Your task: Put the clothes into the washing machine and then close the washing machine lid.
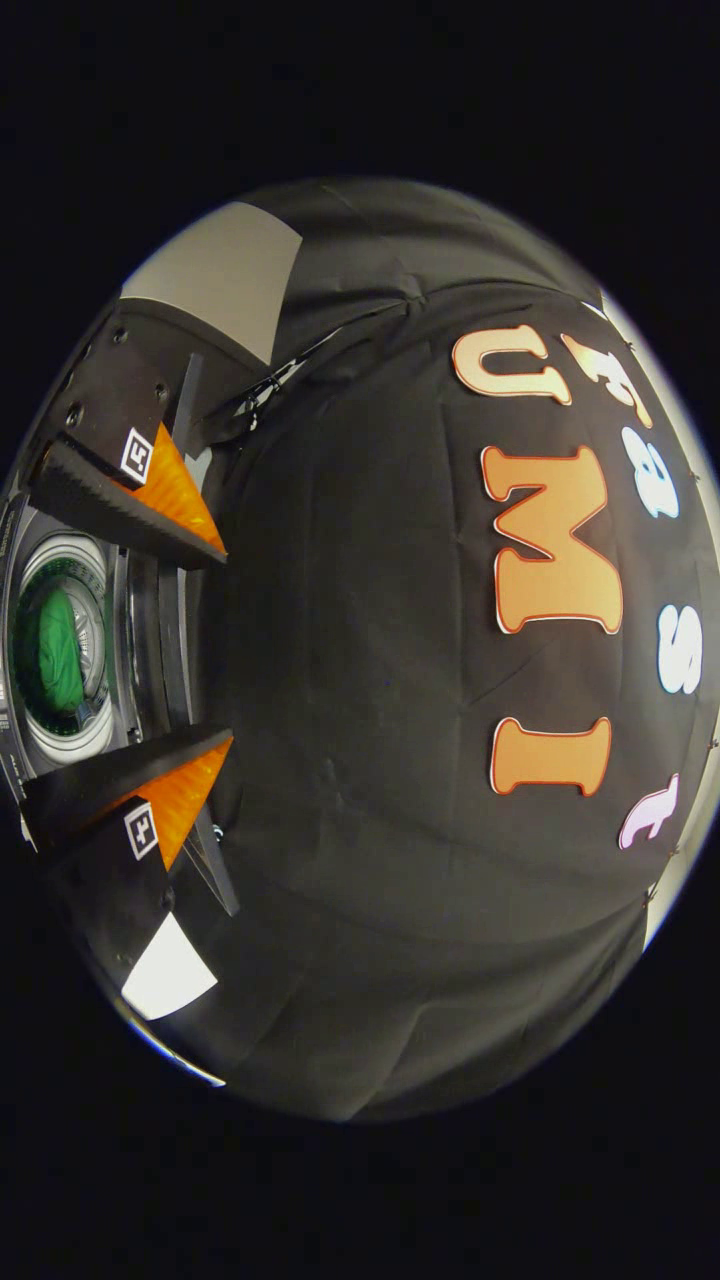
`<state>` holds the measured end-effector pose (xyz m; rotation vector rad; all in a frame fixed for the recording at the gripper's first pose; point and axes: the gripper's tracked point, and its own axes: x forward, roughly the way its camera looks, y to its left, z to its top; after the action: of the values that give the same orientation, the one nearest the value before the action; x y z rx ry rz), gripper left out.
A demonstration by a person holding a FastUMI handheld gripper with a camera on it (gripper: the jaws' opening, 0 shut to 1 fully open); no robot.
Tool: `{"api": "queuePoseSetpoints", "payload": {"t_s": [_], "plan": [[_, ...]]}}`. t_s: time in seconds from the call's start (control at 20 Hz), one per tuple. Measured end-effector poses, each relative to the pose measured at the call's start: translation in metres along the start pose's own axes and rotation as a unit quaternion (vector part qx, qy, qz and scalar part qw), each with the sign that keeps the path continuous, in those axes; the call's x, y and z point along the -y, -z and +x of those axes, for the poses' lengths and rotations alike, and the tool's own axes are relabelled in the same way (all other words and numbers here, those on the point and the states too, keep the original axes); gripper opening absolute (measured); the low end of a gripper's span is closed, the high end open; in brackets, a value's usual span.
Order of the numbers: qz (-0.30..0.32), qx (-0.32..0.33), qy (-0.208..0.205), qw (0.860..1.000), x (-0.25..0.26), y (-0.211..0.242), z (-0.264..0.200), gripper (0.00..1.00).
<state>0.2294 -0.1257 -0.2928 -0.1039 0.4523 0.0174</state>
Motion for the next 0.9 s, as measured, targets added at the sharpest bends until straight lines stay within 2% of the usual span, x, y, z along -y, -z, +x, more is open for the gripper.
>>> {"api": "queuePoseSetpoints", "payload": {"t_s": [0.4, 0.75, 0.9], "plan": [[0.004, 0.004, 0.012, 1.0, 0.002, 0.033, -0.036, 1.0], [0.0, -0.052, 0.02, 0.998, 0.0, 0.101, -0.06, 0.99], [0.002, -0.067, 0.023, 0.998, 0.002, 0.117, -0.066, 0.99]]}}
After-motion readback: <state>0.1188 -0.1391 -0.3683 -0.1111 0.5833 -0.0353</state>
